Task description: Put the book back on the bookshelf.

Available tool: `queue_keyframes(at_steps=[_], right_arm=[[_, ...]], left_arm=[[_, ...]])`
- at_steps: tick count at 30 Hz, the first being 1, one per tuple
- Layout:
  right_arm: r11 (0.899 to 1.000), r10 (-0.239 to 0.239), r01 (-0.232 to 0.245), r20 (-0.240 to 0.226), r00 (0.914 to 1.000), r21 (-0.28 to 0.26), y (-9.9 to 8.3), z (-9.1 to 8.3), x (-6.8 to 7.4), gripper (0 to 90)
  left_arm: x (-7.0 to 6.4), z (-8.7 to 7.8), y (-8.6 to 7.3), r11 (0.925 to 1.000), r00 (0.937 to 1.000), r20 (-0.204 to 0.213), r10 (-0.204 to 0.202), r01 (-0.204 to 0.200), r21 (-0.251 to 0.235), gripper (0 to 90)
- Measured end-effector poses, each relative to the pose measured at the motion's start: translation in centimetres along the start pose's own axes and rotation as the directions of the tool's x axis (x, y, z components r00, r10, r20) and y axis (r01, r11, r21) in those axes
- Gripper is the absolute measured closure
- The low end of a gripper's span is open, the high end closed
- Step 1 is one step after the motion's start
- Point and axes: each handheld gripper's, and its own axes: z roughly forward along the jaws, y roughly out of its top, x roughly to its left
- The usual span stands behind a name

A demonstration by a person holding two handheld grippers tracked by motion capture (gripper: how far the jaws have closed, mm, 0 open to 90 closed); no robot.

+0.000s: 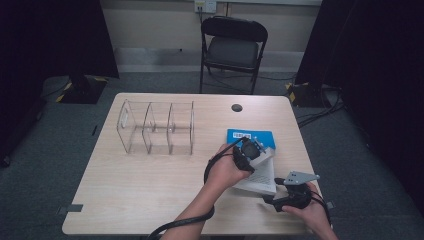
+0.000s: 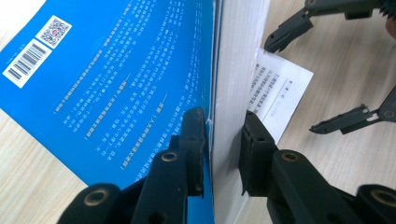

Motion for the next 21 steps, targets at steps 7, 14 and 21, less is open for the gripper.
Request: queue_keyframes(at_steps=[7,14,21], right_arm=[[1.000,0.010,-0.010,0.024,0.9997,0.000,-0.1,0.0,-0.1,14.5],[1.000,0.008,-0.009,0.023,0.9997,0.013,-0.3,0.3,0.0,14.4],[1.000,0.001,-0.001,0.026,0.9997,0.016,-0.3,0.5,0.2,13.7]], left_arm=[[0.0,-0.3,0.3,1.0000,0.9999,-0.012,-0.008,0.008,0.002,75.0],[0.2,-1.0,0.7,0.9994,0.9992,-0.018,-0.034,0.034,-0.002,75.9],[0.5,-1.8,1.3,0.9991,0.9990,-0.019,-0.041,0.041,0.009,76.1]])
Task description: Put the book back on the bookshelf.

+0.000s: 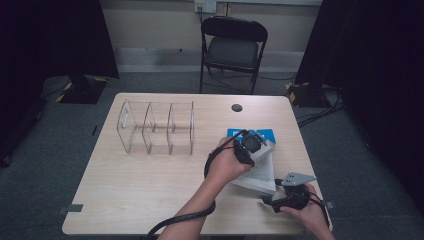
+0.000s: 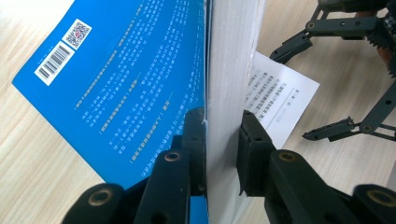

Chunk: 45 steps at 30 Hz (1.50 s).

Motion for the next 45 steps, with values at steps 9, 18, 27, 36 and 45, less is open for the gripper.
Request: queue_keyframes(at_steps=[9,18,27,36,45], right_arm=[[1.000,0.004,-0.004,0.023,0.9997,-0.004,-0.1,0.1,-0.1,13.6],[0.999,0.019,-0.018,0.051,0.9985,-0.032,-0.3,0.0,-0.3,13.6],[0.995,0.054,-0.050,0.042,0.9977,-0.082,-0.3,-0.4,-0.7,13.2],[0.992,0.062,-0.056,0.046,0.9970,-0.114,0.0,-0.8,-0.8,13.6],[0.990,0.067,-0.062,0.035,0.9972,-0.130,0.2,-1.0,-0.9,15.3]], left_arm=[[0.2,-0.8,0.8,0.9999,1.0000,0.001,-0.002,0.002,0.013,76.1],[0.2,-1.6,1.4,0.9996,0.9999,0.004,-0.009,0.009,0.025,76.1],[0.1,-2.0,1.5,0.9995,1.0000,0.006,-0.004,0.004,0.032,76.0],[0.2,-1.9,1.4,0.9992,0.9999,0.011,0.009,-0.009,0.038,76.0],[0.1,-1.9,1.4,0.9991,0.9999,0.009,0.010,-0.010,0.042,76.0]])
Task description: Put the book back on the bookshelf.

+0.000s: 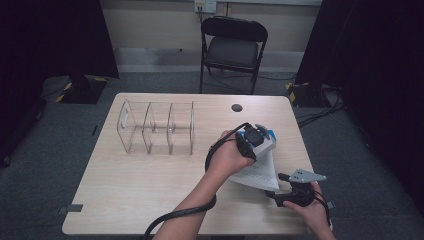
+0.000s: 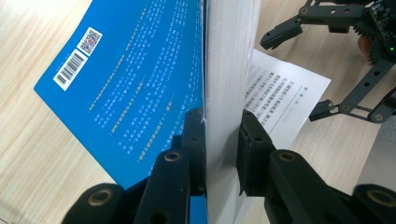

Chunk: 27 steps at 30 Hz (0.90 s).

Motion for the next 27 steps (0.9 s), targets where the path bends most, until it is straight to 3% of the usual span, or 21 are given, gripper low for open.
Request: queue_keyframes(at_steps=[13,27], right_arm=[[0.994,-0.007,0.012,0.039,0.9992,-0.112,1.0,-1.0,0.0,16.0],[0.991,-0.020,0.027,0.055,0.9983,-0.134,1.7,-1.5,0.2,15.8]], left_arm=[[0.0,-0.6,0.1,1.0000,1.0000,0.000,-0.009,0.009,0.000,76.0],[-0.2,-1.1,0.0,0.9999,0.9999,0.005,-0.011,0.011,0.009,76.0]])
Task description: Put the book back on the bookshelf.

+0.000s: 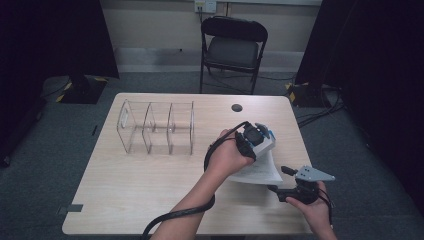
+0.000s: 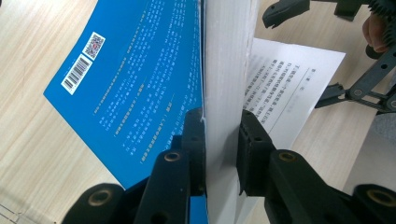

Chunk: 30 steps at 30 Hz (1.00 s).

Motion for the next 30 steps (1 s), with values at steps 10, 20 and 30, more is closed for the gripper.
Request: queue_keyframes(at_steps=[10,20,30], right_arm=[[1.000,-0.021,0.021,-0.015,0.9997,-0.023,0.7,-0.1,0.4,15.8],[0.999,-0.020,0.020,-0.028,0.9994,-0.028,0.5,0.2,0.3,14.7],[0.998,-0.033,0.031,-0.030,0.9990,-0.048,0.7,0.1,0.4,12.9]], left_arm=[[-0.2,-1.2,-0.2,0.9999,0.9999,0.004,0.013,-0.013,0.006,76.0],[-0.6,-1.5,-0.1,0.9994,0.9995,0.007,0.029,-0.029,0.017,76.0],[-0.9,-1.7,-0.1,0.9994,0.9995,0.009,0.030,-0.030,0.015,76.0]])
